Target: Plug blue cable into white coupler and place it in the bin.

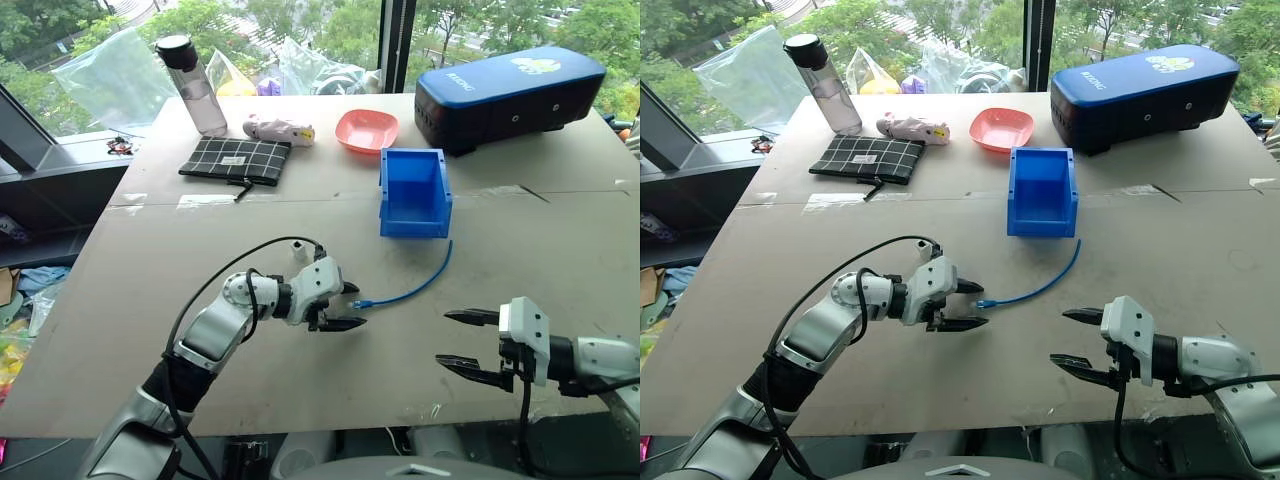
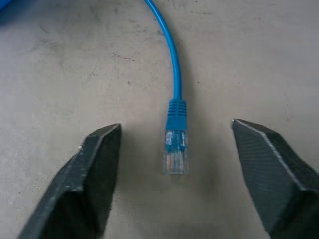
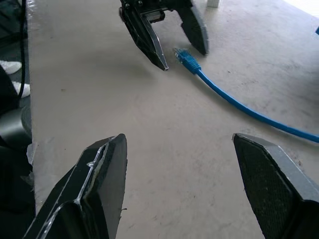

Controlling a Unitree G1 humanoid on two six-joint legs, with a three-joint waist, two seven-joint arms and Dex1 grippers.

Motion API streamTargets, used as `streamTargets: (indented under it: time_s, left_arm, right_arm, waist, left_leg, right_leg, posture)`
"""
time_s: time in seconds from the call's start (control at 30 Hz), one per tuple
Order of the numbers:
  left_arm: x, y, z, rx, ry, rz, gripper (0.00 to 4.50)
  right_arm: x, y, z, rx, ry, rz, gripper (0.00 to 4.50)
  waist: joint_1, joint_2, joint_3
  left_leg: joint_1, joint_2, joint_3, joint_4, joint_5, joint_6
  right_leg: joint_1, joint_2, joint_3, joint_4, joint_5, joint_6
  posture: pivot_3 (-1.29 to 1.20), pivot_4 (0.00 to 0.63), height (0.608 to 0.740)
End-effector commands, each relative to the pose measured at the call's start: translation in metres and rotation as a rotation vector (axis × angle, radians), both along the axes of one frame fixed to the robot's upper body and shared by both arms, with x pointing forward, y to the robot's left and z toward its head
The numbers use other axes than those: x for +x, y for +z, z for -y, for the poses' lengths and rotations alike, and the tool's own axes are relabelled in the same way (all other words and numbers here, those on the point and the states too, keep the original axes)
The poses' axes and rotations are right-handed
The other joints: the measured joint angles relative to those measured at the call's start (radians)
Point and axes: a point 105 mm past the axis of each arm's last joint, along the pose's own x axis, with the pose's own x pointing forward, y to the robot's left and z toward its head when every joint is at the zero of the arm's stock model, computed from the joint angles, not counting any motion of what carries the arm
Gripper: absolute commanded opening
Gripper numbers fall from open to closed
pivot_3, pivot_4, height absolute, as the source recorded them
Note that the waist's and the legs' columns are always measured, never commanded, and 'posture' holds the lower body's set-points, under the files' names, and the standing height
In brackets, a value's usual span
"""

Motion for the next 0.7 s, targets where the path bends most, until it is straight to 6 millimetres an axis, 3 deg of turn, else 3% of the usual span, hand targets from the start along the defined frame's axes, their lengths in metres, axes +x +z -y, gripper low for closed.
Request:
streamTargets:
  time_s: [0.03, 0.13, 0.2, 0.33, 0.43, 0.7]
  left_arm:
    - [-0.008, -0.009, -0.003, 0.026, -0.039, -0.040, 1.41]
    - [-0.009, -0.005, -0.003, 0.000, -0.055, -0.046, 0.02]
    - [-0.010, 0.006, 0.000, -0.068, -0.054, -0.078, 0.02]
    - [-0.013, 0.074, 0.006, -0.455, -0.018, -0.378, 0.02]
    - [-0.014, 0.111, 0.005, -0.606, -0.042, -0.515, 0.02]
    - [-0.022, 0.136, 0.006, -0.704, -0.027, -0.591, 0.02]
  right_arm:
    - [0.000, 0.014, -0.008, 0.041, -0.024, 0.064, 3.39]
    - [0.003, 0.015, -0.015, 0.086, -0.049, 0.054, 3.39]
    - [0.007, 0.016, -0.020, 0.147, -0.075, 0.018, 3.39]
    - [0.009, 0.026, -0.038, 0.387, -0.079, -0.182, 3.39]
    - [0.016, 0.048, -0.053, 0.578, -0.048, -0.266, 3.39]
    - [0.030, 0.102, -0.077, 0.862, 0.024, -0.312, 3.39]
  waist:
    - [0.001, 0.000, 0.000]
    - [0.001, 0.000, 0.000]
    - [0.000, 0.000, 0.000]
    - [0.001, -0.001, 0.001]
    - [0.000, -0.001, 0.001]
    - [-0.003, 0.000, 0.000]
  left_leg:
    - [0.000, 0.000, 0.000, 0.000, 0.000, 0.000]
    - [0.000, 0.000, 0.000, 0.000, 0.000, 0.000]
    - [0.000, 0.000, 0.000, 0.000, 0.000, 0.000]
    - [-0.001, 0.000, -0.002, 0.001, 0.000, 0.001]
    - [-0.003, 0.000, -0.006, 0.003, -0.001, 0.002]
    - [-0.002, 0.000, -0.006, 0.002, 0.001, -0.002]
  right_leg:
    - [0.000, 0.000, 0.000, 0.000, 0.000, 0.000]
    - [0.000, 0.000, 0.000, 0.000, 0.000, 0.000]
    - [0.000, 0.000, -0.001, 0.000, 0.000, 0.000]
    - [0.000, 0.000, -0.001, 0.000, 0.000, 0.000]
    - [0.000, 0.000, -0.005, 0.000, 0.000, 0.000]
    - [-0.001, 0.000, -0.004, 0.001, 0.000, 0.000]
  posture:
    - [0.00, 0.150, 0.740]
    - [0.00, 0.150, 0.740]
    - [0.00, 0.150, 0.740]
    - [0.00, 0.150, 0.740]
    - [0.00, 0.150, 0.740]
    - [0.00, 0.150, 0.740]
